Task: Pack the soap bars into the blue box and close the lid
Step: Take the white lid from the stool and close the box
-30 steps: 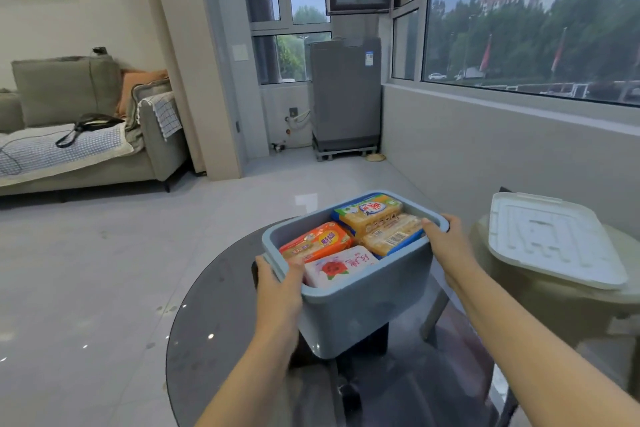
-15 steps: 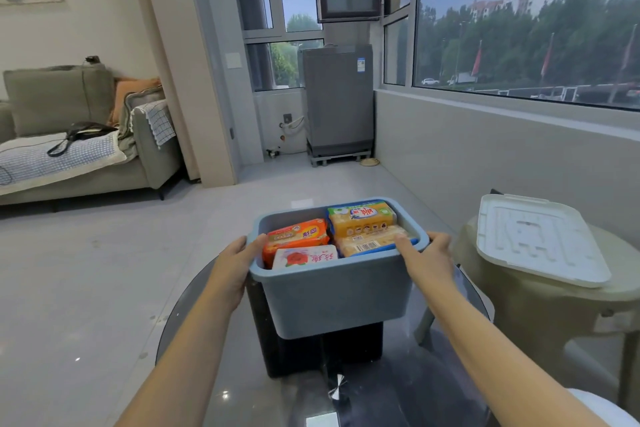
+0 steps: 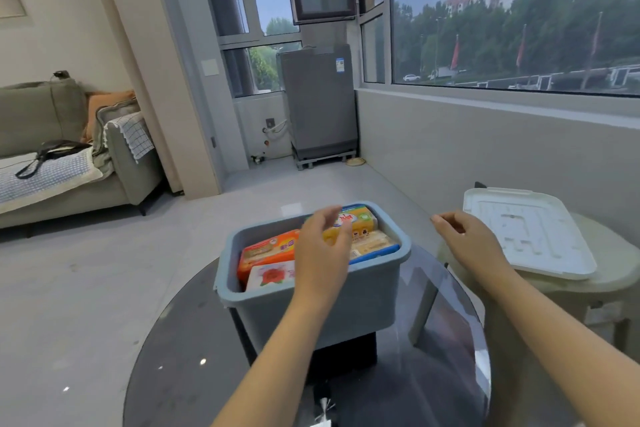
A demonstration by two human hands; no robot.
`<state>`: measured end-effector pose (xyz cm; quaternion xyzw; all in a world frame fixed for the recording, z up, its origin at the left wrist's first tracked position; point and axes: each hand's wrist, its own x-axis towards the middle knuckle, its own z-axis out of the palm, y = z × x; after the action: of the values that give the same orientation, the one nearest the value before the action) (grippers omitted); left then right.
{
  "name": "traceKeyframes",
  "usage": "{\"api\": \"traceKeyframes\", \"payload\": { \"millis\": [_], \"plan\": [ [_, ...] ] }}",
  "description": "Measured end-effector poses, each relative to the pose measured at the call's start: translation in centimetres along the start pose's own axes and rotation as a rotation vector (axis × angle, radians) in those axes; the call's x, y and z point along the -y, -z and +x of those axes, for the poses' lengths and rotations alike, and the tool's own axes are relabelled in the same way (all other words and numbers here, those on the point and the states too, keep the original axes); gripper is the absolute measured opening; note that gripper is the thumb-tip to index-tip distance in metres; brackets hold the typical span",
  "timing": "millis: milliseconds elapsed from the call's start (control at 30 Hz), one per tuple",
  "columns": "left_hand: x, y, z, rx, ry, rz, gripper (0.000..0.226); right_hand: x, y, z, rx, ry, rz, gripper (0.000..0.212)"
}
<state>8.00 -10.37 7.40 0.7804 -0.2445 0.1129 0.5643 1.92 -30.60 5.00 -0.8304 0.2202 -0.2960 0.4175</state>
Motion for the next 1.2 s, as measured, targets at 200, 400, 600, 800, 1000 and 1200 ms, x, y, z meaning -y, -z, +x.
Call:
{"api": "traceKeyframes", "payload": {
  "millis": [200, 400, 600, 800, 1000, 1200],
  "plan": [
    [-2.7, -9.2, 0.2, 0.160, -0.073, -0.055, 0.026, -6.7, 3.9, 1.6, -0.026, -0.003, -0.344, 0.021],
    [-4.2, -16.3, 0.3, 0.324, 0.042, -0.163, 0.026, -11.3, 5.5, 3.6, 0.022, -0.139, -0.619, 0.025],
    [-1.9, -19.9, 0.2, 0.361, 0.241, -0.245, 0.024, -12.2, 5.9, 4.6, 0.069, -0.141, -0.603, 0.018],
    [-0.4, -20.1, 0.1, 0.370, 0.327, -0.281, 0.022, -11.2, 6.6, 4.0, 0.000, -0.123, -0.412, 0.008],
    [-2.8, -18.2, 0.3, 0.478, 0.437, -0.513, 0.043, -5.5, 8.5, 2.2, -0.254, -0.001, -0.058, 0.009],
    [-6.4, -14.7, 1.1, 0.415, 0.290, -0.734, 0.048, 0.5, 9.2, -1.0, -0.420, 0.161, 0.254, 0.013]
  ]
}}
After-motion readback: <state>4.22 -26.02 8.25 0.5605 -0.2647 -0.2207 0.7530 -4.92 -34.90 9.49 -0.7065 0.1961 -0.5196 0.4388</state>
